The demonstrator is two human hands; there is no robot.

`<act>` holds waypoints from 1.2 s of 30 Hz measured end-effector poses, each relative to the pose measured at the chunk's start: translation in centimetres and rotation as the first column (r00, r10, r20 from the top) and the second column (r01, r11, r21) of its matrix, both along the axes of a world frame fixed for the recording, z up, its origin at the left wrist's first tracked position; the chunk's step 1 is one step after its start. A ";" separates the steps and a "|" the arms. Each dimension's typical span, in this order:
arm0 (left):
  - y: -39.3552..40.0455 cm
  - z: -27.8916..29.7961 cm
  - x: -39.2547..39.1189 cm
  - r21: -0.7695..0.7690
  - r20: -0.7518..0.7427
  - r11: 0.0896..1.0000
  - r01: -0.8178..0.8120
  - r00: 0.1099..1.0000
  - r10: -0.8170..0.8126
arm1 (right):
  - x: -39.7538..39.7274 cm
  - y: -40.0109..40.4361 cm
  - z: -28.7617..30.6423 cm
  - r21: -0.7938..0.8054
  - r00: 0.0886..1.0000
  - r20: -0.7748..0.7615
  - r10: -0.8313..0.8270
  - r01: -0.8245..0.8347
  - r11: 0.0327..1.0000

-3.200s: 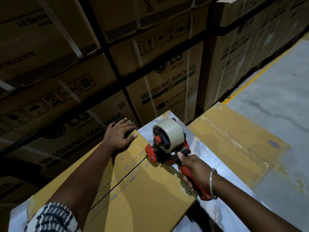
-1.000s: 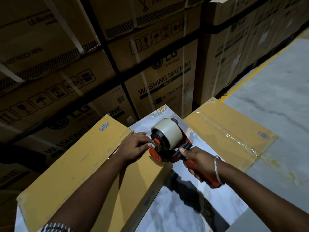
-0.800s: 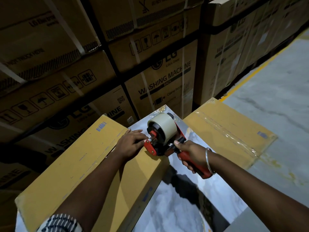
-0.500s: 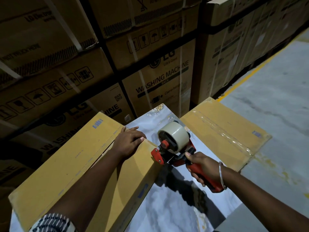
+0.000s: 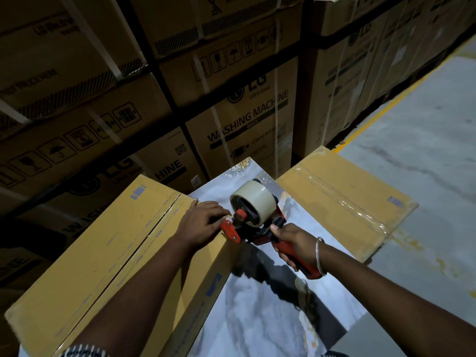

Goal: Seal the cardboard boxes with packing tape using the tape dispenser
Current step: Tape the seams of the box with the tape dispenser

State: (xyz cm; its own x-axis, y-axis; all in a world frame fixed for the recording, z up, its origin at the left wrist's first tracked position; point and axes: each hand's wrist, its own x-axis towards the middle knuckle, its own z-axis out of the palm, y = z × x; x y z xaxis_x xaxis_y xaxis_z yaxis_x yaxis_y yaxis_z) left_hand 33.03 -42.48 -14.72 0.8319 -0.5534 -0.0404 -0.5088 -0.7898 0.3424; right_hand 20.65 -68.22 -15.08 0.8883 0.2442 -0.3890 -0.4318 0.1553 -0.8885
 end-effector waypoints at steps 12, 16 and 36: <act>-0.7 -0.3 -0.4 0.057 0.027 0.998 -0.017 1.000 0.015 | -4.2 -2.8 -4.4 -0.021 0.998 -0.023 -0.050 0.049 0.999; -3.4 0.6 -1.5 0.073 -0.018 0.997 0.015 1.000 -0.013 | -4.6 -2.6 -4.7 -0.040 0.999 -0.006 -0.035 0.035 0.999; -5.2 0.1 -1.8 0.184 -0.104 0.977 0.112 0.990 -0.094 | -4.1 -1.3 -6.9 -0.089 0.992 -0.026 -0.121 0.118 0.989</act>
